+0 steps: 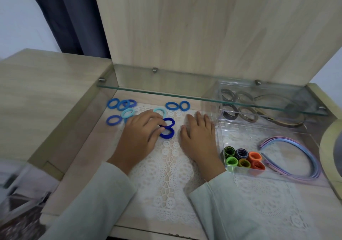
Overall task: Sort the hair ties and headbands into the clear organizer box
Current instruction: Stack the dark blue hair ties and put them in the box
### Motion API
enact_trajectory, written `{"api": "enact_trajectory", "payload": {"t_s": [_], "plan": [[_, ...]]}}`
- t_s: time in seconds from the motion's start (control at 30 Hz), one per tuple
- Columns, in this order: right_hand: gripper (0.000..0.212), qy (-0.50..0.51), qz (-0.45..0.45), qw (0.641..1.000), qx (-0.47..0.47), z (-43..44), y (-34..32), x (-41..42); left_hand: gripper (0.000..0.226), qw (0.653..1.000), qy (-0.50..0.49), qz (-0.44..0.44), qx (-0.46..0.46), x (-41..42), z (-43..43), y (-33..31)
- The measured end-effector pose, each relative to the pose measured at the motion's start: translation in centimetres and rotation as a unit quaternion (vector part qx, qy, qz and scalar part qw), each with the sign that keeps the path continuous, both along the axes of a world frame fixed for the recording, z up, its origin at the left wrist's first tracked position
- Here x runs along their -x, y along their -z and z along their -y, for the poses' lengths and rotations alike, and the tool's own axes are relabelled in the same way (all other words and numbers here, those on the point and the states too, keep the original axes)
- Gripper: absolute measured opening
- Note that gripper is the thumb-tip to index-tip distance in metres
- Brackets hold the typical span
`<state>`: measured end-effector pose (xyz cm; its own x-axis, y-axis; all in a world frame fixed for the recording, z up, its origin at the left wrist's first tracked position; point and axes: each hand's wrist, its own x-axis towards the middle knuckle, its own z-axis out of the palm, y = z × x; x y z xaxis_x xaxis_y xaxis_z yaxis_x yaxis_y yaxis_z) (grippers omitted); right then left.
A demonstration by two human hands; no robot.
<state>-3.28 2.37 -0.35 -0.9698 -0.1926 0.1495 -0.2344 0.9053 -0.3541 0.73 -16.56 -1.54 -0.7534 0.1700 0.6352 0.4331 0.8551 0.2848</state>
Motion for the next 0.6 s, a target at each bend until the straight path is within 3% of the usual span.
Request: {"api": "enact_trajectory", "payload": {"t_s": [0.17, 0.6], "plan": [[0.051, -0.002, -0.006, 1.000, 0.001, -0.06, 0.07, -0.10, 0.019, 0.999, -0.022, 0.009, 0.046, -0.79, 0.03, 0.22], [0.051, -0.001, -0.015, 1.000, 0.016, -0.13, 0.44, -0.15, 0.023, 0.998, -0.013, 0.039, 0.045, -1.22, -0.11, 0.12]]}}
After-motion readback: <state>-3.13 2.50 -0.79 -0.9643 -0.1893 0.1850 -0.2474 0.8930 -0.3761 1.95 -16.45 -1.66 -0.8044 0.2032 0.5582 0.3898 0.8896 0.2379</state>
